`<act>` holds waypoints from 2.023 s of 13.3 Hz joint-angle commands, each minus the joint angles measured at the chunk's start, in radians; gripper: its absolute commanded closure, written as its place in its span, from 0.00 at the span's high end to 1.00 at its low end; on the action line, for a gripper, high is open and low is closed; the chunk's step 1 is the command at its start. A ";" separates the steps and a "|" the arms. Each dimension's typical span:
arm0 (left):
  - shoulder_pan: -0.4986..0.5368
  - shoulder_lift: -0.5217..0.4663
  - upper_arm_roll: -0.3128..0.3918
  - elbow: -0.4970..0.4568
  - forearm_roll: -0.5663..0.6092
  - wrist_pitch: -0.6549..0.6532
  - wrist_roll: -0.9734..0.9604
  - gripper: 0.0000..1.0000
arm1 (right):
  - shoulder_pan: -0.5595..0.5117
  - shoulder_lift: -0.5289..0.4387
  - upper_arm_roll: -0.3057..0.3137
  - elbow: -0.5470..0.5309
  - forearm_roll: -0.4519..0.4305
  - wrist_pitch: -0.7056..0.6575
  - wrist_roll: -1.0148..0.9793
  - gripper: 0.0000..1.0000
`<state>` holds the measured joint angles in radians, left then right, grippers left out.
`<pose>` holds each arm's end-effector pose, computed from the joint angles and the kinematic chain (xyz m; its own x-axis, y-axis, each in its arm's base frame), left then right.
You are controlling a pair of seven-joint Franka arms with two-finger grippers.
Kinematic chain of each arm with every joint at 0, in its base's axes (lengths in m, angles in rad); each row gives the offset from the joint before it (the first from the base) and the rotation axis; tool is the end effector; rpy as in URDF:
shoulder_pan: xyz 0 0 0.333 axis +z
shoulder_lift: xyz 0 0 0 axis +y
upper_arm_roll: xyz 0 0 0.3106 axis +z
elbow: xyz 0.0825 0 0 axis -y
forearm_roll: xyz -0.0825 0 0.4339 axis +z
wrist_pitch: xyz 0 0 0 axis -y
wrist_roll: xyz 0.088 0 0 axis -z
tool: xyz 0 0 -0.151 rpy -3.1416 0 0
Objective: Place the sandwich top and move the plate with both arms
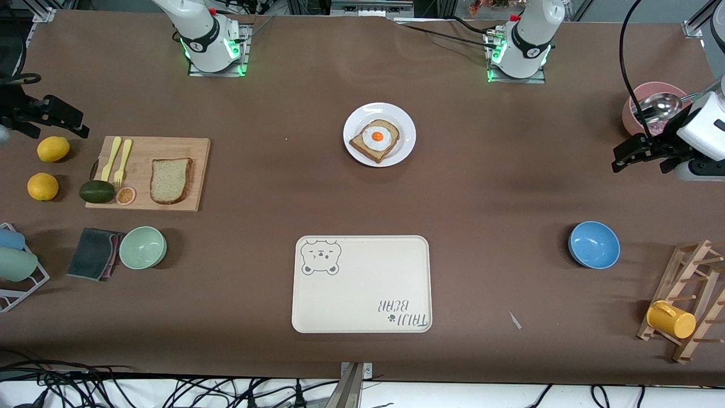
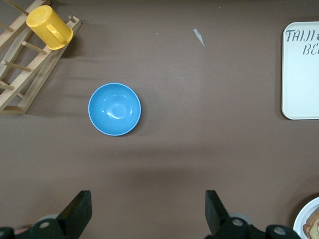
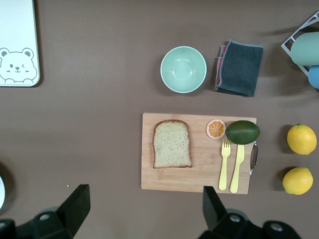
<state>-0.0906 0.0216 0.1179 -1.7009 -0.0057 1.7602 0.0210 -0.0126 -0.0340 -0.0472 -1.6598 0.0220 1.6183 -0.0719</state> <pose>0.6240 0.0158 0.5102 0.9993 0.0072 0.0379 0.0071 -1.0000 0.0023 0.5957 -0.0328 0.5531 0.9999 0.0111 -0.0058 0.0109 -0.9997 -0.0240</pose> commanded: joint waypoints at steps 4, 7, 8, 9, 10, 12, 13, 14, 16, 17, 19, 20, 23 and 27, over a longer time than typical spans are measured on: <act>-0.001 -0.002 0.003 0.004 -0.007 -0.002 0.020 1.00 | -0.003 -0.003 0.009 0.006 0.013 -0.011 0.003 1.00; -0.001 -0.002 0.003 0.004 -0.007 -0.002 0.020 1.00 | -0.003 -0.004 0.013 0.008 0.004 -0.047 0.006 1.00; -0.001 -0.002 0.003 0.004 -0.007 -0.002 0.020 1.00 | -0.003 -0.004 0.010 0.008 -0.001 -0.047 0.006 1.00; 0.000 -0.002 0.005 0.004 -0.005 -0.002 0.020 1.00 | -0.004 -0.004 0.006 0.008 0.001 -0.049 0.006 1.00; 0.000 -0.002 0.005 0.004 -0.005 -0.002 0.020 1.00 | -0.004 -0.003 0.006 0.008 -0.001 -0.049 0.001 1.00; -0.001 -0.002 0.003 0.004 -0.007 -0.002 0.020 1.00 | -0.004 -0.006 0.009 0.009 -0.004 -0.096 0.001 1.00; 0.000 -0.002 0.003 0.004 -0.005 -0.002 0.020 1.00 | -0.001 -0.006 0.015 0.009 -0.025 -0.115 0.001 1.00; 0.000 -0.002 0.003 0.004 -0.007 -0.002 0.020 1.00 | -0.001 -0.001 0.013 0.011 -0.042 -0.115 0.004 1.00; 0.000 -0.002 0.003 0.004 -0.007 -0.002 0.020 1.00 | 0.000 0.000 0.015 0.014 -0.048 -0.104 0.006 1.00; -0.001 -0.002 0.003 0.004 -0.007 -0.002 0.020 1.00 | 0.000 0.012 0.013 0.015 -0.048 -0.101 0.003 1.00; -0.001 -0.002 0.003 0.004 -0.007 -0.002 0.020 1.00 | -0.001 0.061 0.010 0.012 -0.060 -0.083 0.000 1.00; 0.000 -0.002 0.003 0.004 -0.007 -0.002 0.020 1.00 | 0.000 0.106 0.012 0.014 -0.085 -0.054 0.009 1.00; 0.000 -0.002 0.003 0.004 -0.005 -0.002 0.020 1.00 | 0.000 0.199 0.013 0.008 -0.082 0.023 0.055 0.99; 0.000 -0.002 0.003 0.004 -0.007 -0.002 0.020 1.00 | 0.043 0.292 0.013 -0.008 -0.125 0.052 0.242 0.99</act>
<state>-0.0906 0.0216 0.1179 -1.7015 -0.0057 1.7602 0.0212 0.0011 0.2354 -0.0391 -1.6674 -0.0622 1.6661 0.0804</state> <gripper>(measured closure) 0.000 0.004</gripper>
